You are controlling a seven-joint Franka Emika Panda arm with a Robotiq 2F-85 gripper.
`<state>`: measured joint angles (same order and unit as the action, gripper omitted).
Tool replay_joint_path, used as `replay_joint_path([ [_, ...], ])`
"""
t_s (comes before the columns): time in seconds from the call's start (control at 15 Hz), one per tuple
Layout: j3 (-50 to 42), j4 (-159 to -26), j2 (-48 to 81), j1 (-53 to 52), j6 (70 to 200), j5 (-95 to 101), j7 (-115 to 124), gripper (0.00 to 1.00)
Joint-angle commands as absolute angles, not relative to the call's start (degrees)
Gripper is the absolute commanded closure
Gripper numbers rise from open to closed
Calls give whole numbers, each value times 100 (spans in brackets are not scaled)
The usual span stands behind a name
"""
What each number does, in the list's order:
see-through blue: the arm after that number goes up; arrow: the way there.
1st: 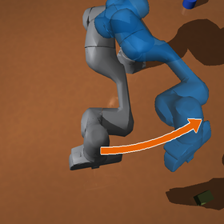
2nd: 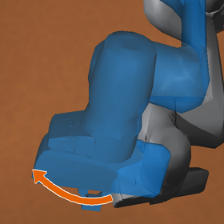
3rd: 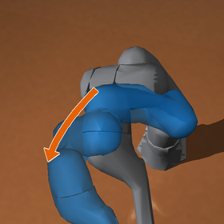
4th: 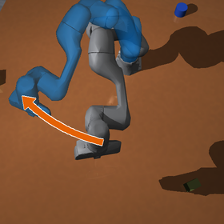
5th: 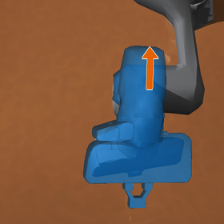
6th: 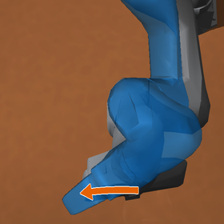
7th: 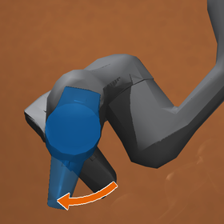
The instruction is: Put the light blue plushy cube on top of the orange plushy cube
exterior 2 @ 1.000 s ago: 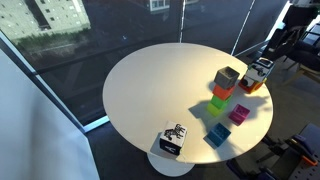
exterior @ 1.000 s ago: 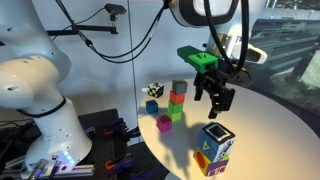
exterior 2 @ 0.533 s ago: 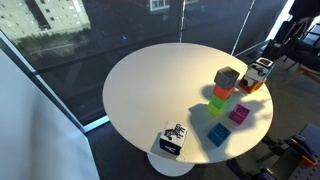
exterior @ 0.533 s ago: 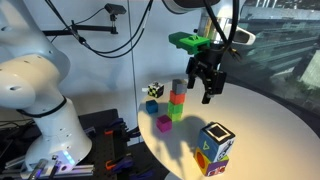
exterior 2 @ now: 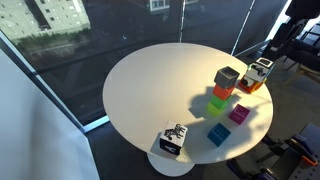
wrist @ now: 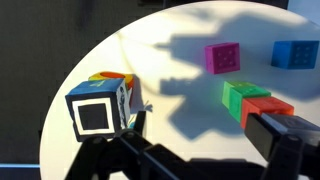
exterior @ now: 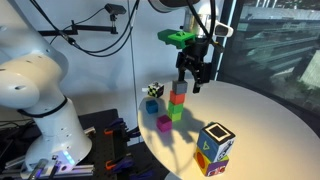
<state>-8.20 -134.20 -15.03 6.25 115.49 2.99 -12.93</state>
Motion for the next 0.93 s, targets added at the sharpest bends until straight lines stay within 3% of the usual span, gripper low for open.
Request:
replay_joint_path([
  [0.0,-743,-13778,-1813,510,11966,208,-1265,0],
  [0.87,-700,-14021,-1715,403,12603,65,-1251,0],
])
